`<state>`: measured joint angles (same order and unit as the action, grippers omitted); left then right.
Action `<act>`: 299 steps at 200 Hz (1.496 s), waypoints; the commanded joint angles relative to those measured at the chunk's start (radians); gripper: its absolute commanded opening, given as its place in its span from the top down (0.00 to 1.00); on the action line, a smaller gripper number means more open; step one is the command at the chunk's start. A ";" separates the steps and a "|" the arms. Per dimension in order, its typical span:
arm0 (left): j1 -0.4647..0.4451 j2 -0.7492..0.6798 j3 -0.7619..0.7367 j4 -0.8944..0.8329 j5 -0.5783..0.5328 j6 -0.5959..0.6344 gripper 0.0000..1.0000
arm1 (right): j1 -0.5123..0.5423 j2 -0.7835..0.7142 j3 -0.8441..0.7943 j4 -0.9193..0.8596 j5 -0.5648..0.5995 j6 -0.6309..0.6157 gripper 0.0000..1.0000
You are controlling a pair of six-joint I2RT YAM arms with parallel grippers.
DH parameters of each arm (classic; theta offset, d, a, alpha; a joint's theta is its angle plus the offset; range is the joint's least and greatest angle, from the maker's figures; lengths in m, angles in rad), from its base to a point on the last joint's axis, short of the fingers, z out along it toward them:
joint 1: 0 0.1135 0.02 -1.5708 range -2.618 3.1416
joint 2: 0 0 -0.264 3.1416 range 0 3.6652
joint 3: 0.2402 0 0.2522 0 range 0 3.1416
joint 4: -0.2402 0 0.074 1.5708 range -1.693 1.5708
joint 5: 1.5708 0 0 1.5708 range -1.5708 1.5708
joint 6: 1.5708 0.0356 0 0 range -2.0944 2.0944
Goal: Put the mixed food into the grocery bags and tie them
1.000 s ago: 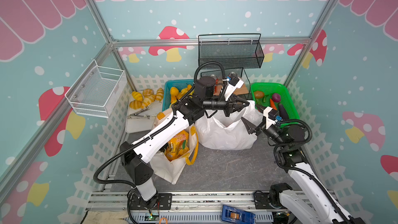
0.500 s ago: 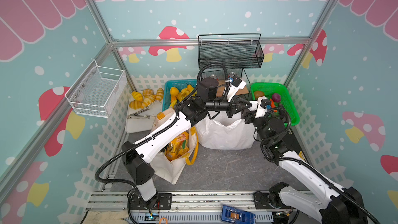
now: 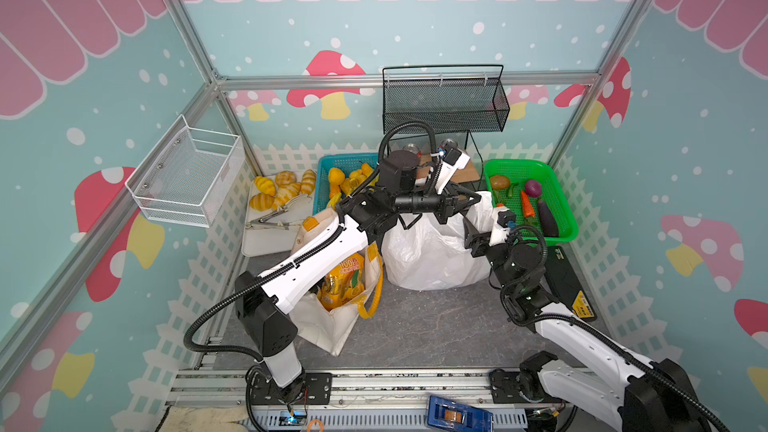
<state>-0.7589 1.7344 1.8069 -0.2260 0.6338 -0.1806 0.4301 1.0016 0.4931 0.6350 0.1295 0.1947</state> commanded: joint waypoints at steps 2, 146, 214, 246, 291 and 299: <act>0.016 -0.026 -0.002 0.033 -0.011 -0.017 1.00 | -0.018 -0.040 0.075 -0.099 -0.209 -0.099 0.04; 0.028 -0.031 -0.009 0.039 0.035 -0.037 1.00 | -0.463 0.244 0.447 -0.331 -1.406 -0.300 0.28; 0.028 -0.021 0.005 0.018 0.038 -0.030 1.00 | -0.468 0.310 0.403 -0.072 -1.497 -0.124 0.92; 0.033 -0.044 -0.005 0.016 0.019 -0.015 0.76 | -0.479 0.302 0.375 -0.052 -1.412 -0.073 1.00; 0.030 -0.213 -0.204 0.081 -0.027 0.026 0.42 | -0.507 0.298 0.360 -0.042 -1.311 0.066 1.00; 0.030 -0.258 -0.262 0.099 -0.026 0.037 0.38 | -0.511 0.298 0.358 -0.043 -1.302 0.090 1.00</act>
<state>-0.7330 1.5997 1.6505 -0.1883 0.6209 -0.1776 -0.0673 1.3174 0.8661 0.5549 -1.2209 0.1921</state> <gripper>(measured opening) 0.581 0.055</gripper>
